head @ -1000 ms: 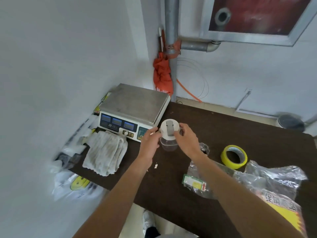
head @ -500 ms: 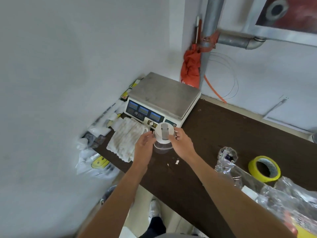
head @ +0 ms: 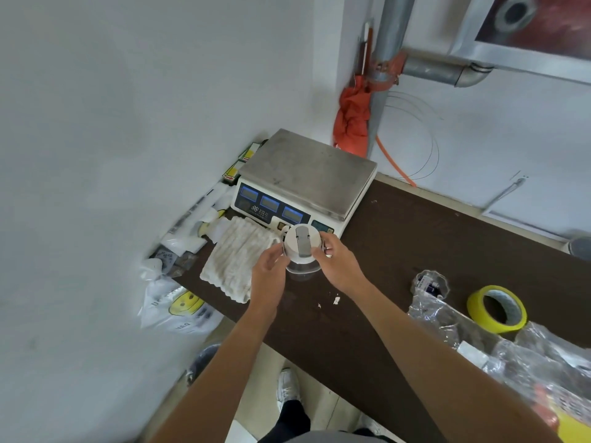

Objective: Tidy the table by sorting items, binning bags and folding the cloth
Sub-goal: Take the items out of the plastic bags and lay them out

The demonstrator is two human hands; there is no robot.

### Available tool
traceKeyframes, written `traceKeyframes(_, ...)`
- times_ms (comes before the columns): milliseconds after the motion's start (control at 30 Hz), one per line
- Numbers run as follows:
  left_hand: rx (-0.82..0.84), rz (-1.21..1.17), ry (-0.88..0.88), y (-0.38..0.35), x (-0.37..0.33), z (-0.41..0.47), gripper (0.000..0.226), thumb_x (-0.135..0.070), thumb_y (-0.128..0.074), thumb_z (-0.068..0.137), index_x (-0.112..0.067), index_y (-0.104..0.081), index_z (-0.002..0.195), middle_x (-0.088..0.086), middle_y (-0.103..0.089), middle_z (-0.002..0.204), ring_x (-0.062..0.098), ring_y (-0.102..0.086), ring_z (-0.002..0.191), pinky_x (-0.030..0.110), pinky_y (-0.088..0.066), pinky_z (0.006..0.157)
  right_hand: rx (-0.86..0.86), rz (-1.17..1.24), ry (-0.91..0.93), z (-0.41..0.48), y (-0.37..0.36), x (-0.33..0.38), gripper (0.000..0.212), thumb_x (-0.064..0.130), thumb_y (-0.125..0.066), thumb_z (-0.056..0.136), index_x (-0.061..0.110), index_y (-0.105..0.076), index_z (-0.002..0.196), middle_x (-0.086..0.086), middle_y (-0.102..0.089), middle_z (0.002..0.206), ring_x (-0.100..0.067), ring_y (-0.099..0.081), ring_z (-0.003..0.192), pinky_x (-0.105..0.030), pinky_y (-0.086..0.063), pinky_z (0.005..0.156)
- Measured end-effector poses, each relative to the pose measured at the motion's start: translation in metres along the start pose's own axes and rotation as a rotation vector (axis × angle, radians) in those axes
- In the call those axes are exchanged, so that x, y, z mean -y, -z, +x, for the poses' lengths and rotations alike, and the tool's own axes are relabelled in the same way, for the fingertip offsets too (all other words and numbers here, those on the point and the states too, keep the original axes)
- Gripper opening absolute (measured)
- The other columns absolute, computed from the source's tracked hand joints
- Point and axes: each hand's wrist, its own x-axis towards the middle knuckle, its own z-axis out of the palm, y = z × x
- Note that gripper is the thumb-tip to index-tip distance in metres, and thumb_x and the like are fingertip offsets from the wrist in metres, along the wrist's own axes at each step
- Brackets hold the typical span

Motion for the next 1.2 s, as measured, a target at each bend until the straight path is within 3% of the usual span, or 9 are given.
traceKeyframes(200,-0.019,0.025,-0.026,0.003,0.004,-0.001,0.049,-0.020,-0.062,0.099,-0.021,-0.052,0.147,-0.003,-0.057,0.147,0.012,-0.054,0.130,0.027,-0.044,0.101,-0.005,0.061,-0.057,-0.002,-0.007,-0.003,0.047,0.036,-0.049,0.102,0.025,-0.042,0.147,0.005,-0.053,0.146,-0.016,-0.054,0.127,-0.036,-0.047,0.103)
traceKeyframes(300,-0.025,0.033,-0.041,0.002,0.003,-0.003,0.053,-0.017,-0.060,0.100,-0.020,-0.046,0.151,-0.002,-0.052,0.151,0.007,-0.049,0.125,0.025,-0.039,0.097,-0.011,0.081,-0.060,-0.005,-0.007,-0.005,0.048,0.037,-0.048,0.102,0.025,-0.041,0.148,0.004,-0.053,0.147,-0.015,-0.055,0.126,-0.031,-0.045,0.099)
traceKeyframes(433,-0.041,0.101,-0.085,-0.003,0.001,0.000,0.050,-0.021,-0.058,0.100,-0.024,-0.048,0.149,0.000,-0.052,0.151,0.018,-0.050,0.136,0.025,-0.043,0.098,-0.029,0.101,-0.076,-0.006,-0.001,-0.007,0.050,0.041,-0.047,0.102,0.028,-0.038,0.150,0.004,-0.052,0.148,-0.014,-0.057,0.119,-0.026,-0.043,0.090)
traceKeyframes(533,-0.040,0.138,-0.160,-0.010,-0.008,0.002,0.049,-0.017,-0.056,0.099,-0.027,-0.051,0.147,-0.003,-0.054,0.147,0.013,-0.051,0.129,0.012,-0.043,0.085,-0.066,0.111,-0.085,-0.010,0.013,-0.009,0.049,0.041,-0.046,0.103,0.028,-0.039,0.150,0.004,-0.053,0.147,-0.019,-0.062,0.115,-0.022,-0.048,0.080)
traceKeyframes(600,-0.032,0.161,-0.228,-0.018,-0.016,0.003,0.048,-0.018,-0.055,0.099,-0.028,-0.051,0.146,-0.005,-0.051,0.150,0.011,-0.046,0.132,0.017,-0.041,0.094,-0.086,0.125,-0.086,-0.014,0.026,-0.013,0.049,0.038,-0.045,0.103,0.026,-0.038,0.151,0.004,-0.053,0.146,-0.017,-0.062,0.116,-0.023,-0.049,0.082)
traceKeyframes(700,-0.004,0.181,-0.304,-0.037,-0.028,0.002,0.045,-0.022,-0.057,0.100,-0.035,-0.054,0.142,-0.010,-0.047,0.152,0.009,-0.044,0.134,0.030,-0.045,0.105,-0.136,0.141,-0.107,-0.019,0.048,-0.023,0.052,0.040,-0.047,0.103,0.025,-0.038,0.151,0.003,-0.054,0.147,-0.016,-0.055,0.127,-0.030,-0.045,0.100)
traceKeyframes(833,0.077,0.307,-0.510,-0.072,-0.039,-0.002,0.044,-0.016,-0.058,0.099,-0.026,-0.056,0.142,-0.007,-0.047,0.154,0.007,-0.040,0.142,0.037,-0.035,0.120,-0.212,0.133,-0.155,-0.026,0.080,-0.043,0.051,0.041,-0.048,0.102,0.023,-0.040,0.150,0.003,-0.056,0.145,-0.016,-0.055,0.128,-0.031,-0.043,0.103)
traceKeyframes(1000,0.277,0.315,-0.503,-0.125,-0.046,-0.015,0.047,-0.022,-0.056,0.100,-0.032,-0.052,0.146,-0.018,-0.046,0.150,0.003,-0.041,0.139,0.029,-0.035,0.116,-0.340,0.101,-0.191,-0.043,0.126,-0.067,0.048,0.039,-0.048,0.103,0.021,-0.042,0.147,0.002,-0.059,0.140,-0.013,-0.058,0.116,-0.027,-0.041,0.093)
traceKeyframes(1200,0.530,0.424,-0.492,-0.195,-0.027,-0.027,0.044,-0.014,-0.049,0.103,-0.022,-0.054,0.146,-0.007,-0.057,0.144,0.006,-0.053,0.133,0.018,-0.040,0.106,-0.487,0.108,-0.266,-0.071,0.179,-0.105,0.049,0.038,-0.051,0.101,0.017,-0.045,0.145,-0.001,-0.062,0.136,-0.023,-0.063,0.113,-0.037,-0.048,0.097)
